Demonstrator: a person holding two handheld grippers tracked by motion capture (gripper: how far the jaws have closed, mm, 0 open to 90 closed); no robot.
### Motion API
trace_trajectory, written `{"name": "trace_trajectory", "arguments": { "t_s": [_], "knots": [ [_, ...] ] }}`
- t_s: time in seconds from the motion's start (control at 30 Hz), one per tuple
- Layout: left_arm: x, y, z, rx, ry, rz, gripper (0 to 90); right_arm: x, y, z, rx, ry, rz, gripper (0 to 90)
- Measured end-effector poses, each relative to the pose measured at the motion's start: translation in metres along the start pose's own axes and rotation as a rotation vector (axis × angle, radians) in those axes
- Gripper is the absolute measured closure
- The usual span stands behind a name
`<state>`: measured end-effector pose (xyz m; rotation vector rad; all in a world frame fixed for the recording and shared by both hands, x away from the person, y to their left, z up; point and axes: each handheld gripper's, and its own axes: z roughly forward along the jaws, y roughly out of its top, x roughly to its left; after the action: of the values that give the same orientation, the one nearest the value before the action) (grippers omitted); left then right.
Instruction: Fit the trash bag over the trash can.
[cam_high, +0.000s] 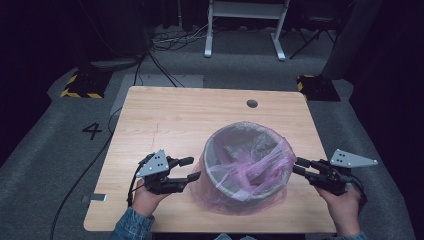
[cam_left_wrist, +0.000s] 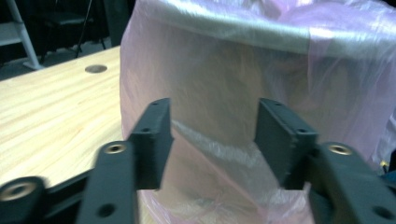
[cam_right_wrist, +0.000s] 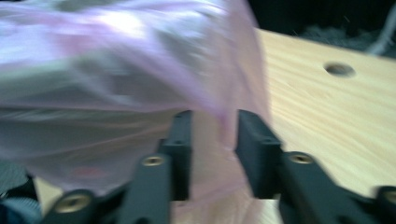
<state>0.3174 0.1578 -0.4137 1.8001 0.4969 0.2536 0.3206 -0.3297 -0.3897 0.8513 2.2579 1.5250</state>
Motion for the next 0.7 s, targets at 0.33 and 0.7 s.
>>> {"name": "trace_trajectory", "arguments": {
  "t_s": [0.33,0.7],
  "knots": [
    [-0.012,0.002,0.035,0.161,-0.136,0.118,29.4,0.004,0.009,0.018,0.072,-0.017,-0.036,89.9],
    [-0.019,0.000,0.039,0.206,-0.032,0.166,89.7,0.002,0.000,0.035,0.153,0.038,0.028,90.0]
  ]
}}
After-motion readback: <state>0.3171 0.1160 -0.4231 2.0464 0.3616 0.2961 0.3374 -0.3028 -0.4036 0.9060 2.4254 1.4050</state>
